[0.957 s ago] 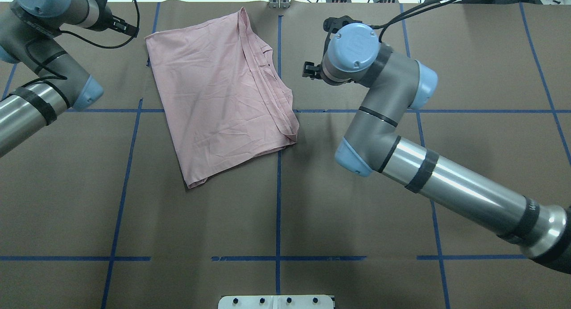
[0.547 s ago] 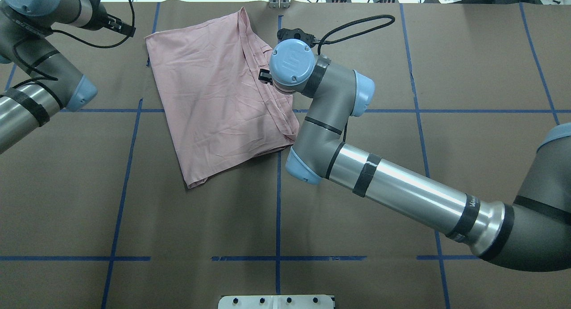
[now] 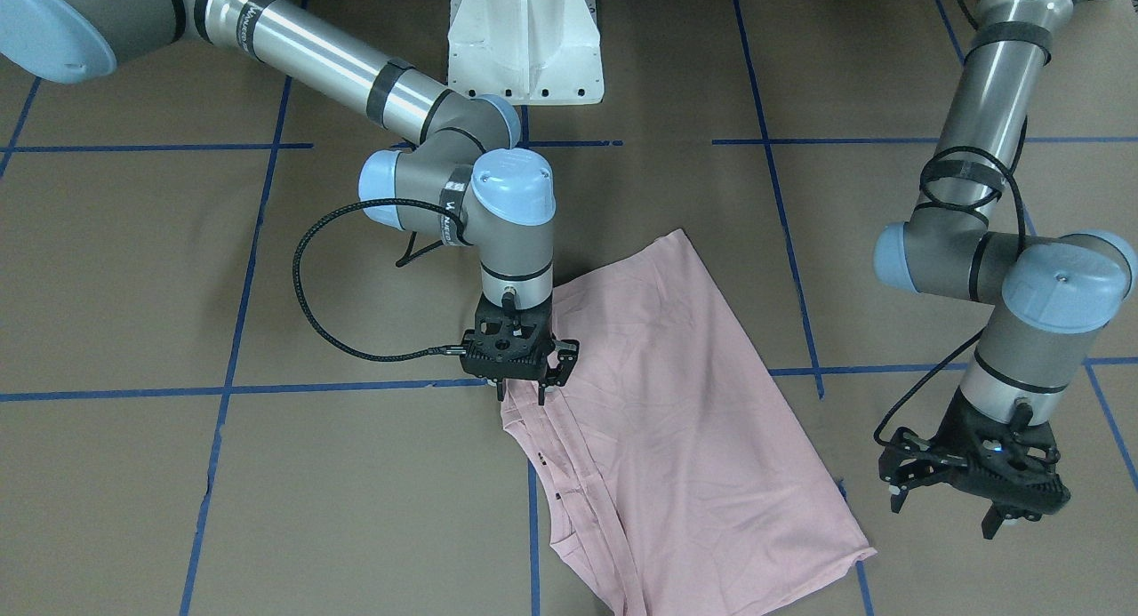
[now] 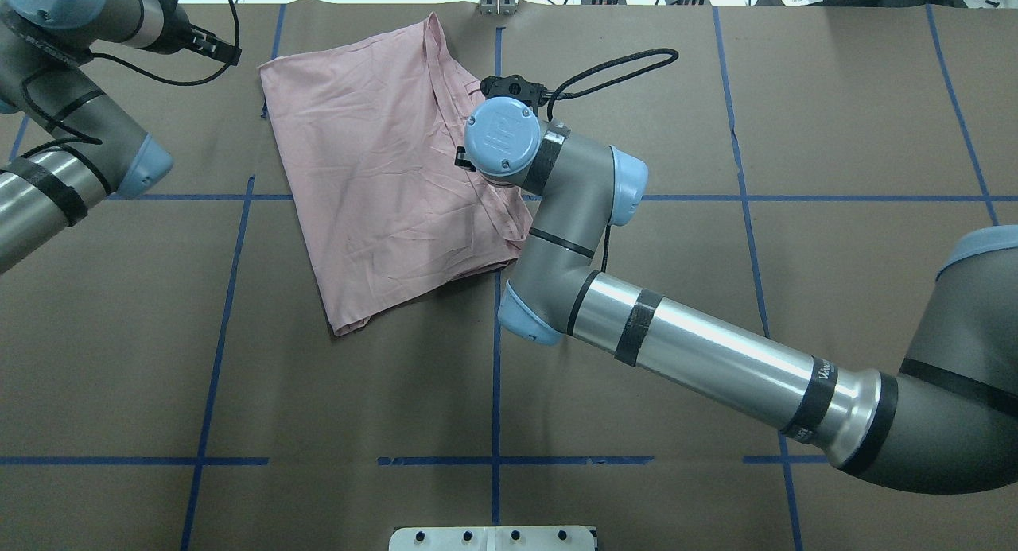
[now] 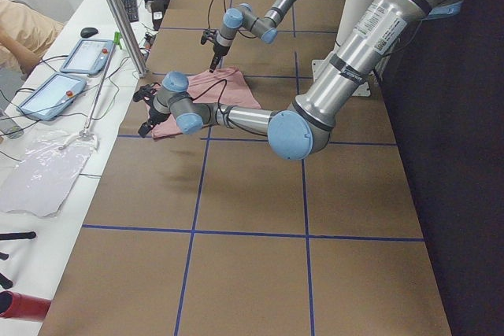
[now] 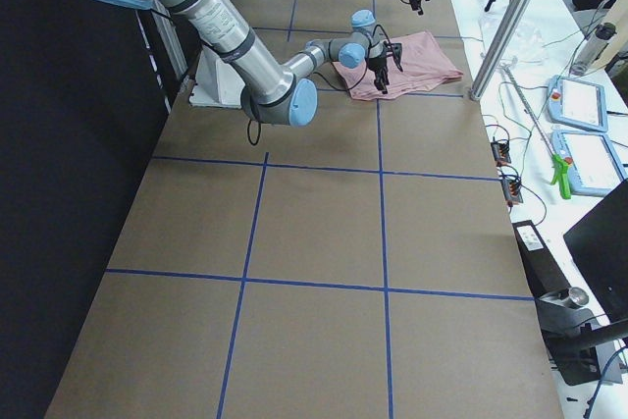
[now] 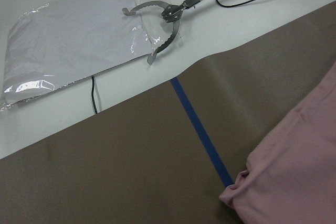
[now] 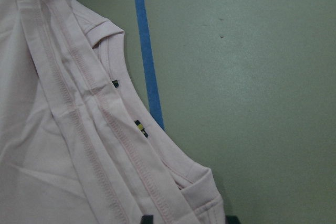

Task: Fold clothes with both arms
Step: 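Lower the right gripper onto the folded shirt's edge near the collar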

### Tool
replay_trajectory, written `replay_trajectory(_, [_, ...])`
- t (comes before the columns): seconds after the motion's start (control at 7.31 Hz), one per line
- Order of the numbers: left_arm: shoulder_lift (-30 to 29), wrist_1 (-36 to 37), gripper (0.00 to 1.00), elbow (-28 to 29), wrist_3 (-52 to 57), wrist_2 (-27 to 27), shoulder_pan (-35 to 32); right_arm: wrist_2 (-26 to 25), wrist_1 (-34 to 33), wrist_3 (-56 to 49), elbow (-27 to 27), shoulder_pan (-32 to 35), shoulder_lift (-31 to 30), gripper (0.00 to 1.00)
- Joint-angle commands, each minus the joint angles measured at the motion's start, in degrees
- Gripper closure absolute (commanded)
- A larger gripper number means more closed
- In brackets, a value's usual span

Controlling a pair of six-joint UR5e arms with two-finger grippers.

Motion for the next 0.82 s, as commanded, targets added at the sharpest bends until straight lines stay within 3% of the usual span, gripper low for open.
replay_trajectory(0.0, [-0.04,0.0,0.0,0.04,-0.01,0.0,0.0,-0.01,-0.12,-1.01,0.04,-0.42,-0.59,0.49])
replay_trajectory(0.41, [0.05,0.09,0.0,0.04,0.07,0.0,0.09,-0.01,-0.03,-0.93,0.04,-0.51,-1.38,0.52])
replay_trajectory(0.55, [0.05,0.0,0.0,0.04,-0.01,0.0,0.09,-0.01,0.06,-0.66,0.13,-0.51,-1.38,0.65])
replay_trajectory(0.68, [0.05,0.0,0.0,0.04,-0.01,0.0,0.17,-0.01,0.15,-0.31,0.21,-0.51,-1.12,0.98])
